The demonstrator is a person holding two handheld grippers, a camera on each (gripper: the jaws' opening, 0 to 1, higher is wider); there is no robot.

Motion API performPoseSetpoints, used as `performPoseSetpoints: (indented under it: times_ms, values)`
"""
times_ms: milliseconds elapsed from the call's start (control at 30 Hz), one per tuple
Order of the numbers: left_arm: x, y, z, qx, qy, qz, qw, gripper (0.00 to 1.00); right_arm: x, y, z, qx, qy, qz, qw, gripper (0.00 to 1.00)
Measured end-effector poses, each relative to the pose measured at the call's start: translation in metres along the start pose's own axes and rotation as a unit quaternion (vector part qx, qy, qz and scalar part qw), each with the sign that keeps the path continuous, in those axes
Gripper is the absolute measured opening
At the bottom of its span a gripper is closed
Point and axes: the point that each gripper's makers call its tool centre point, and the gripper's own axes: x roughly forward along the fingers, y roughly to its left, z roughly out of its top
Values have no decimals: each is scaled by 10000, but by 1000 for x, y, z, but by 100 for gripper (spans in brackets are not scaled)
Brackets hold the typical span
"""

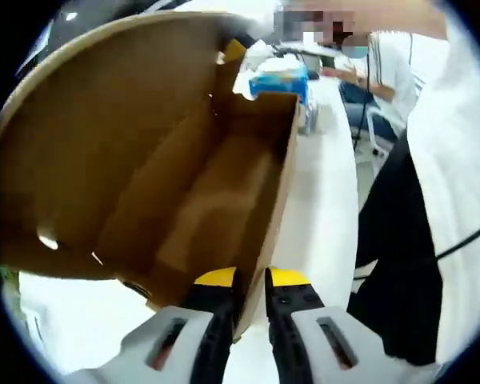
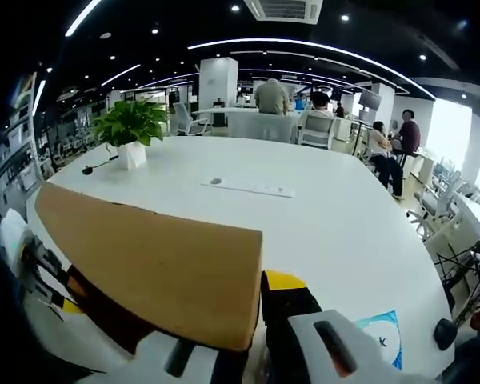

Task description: Operate the shoe box by opening the lid, removing the specified soft item, and placing it in the target area until the item is outside and the box remains undamaged.

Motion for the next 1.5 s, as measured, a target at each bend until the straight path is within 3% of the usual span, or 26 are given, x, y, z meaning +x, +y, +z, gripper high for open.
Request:
performPoseSetpoints:
  times_ms: [100, 167, 233, 367, 600, 800, 967, 1033, 1100, 1233, 1400, 1500]
  values:
    - [-8, 3, 10, -531, -429, 195, 9975, 22, 0, 1, -1, 22, 17, 2, 10000, 0]
    - [-13, 5, 16, -996, -702, 341, 9920, 29, 0, 1, -2, 34, 35, 17, 10000, 0]
    - [-21, 7, 23, -1449, -995, 497, 9832, 36, 2, 0, -3, 91, 53, 57, 9999, 1]
    - [-34, 20, 22, -1912, -1345, 815, 9689, 47, 4, -1, -3, 152, 171, 141, 9996, 1]
    - [-51, 29, 23, -2265, -1465, 1075, 9569, 54, 2, 0, -5, 305, 176, 134, 9993, 1]
    - [-58, 37, 18, -2522, -1609, 1372, 9443, 71, 2, 1, -8, 364, 203, 190, 9989, 2]
    - [-66, 38, 25, -2543, -1641, 1401, 9428, 68, 1, 3, -10, 255, 236, 267, 9990, 3]
    - [-67, 39, 20, -2690, -1473, 1352, 9422, 63, 1, 6, -11, 209, 209, 427, 9987, 5]
    - [-71, 39, 29, -2821, -1735, 1298, 9346, 65, -2, 9, -13, 398, 213, 570, 9974, 8]
    - [-74, 40, 31, -2810, -1781, 1371, 9330, 64, -7, 11, -17, 359, 213, 645, 9970, 11]
    - [-72, 37, 32, -2772, -1746, 1351, 9351, 64, -12, 16, -12, 277, -50, 801, 9964, 17]
    - [-74, 35, 32, -2897, -1798, 1313, 9309, 64, -21, 20, -10, 182, -172, 883, 9958, 21]
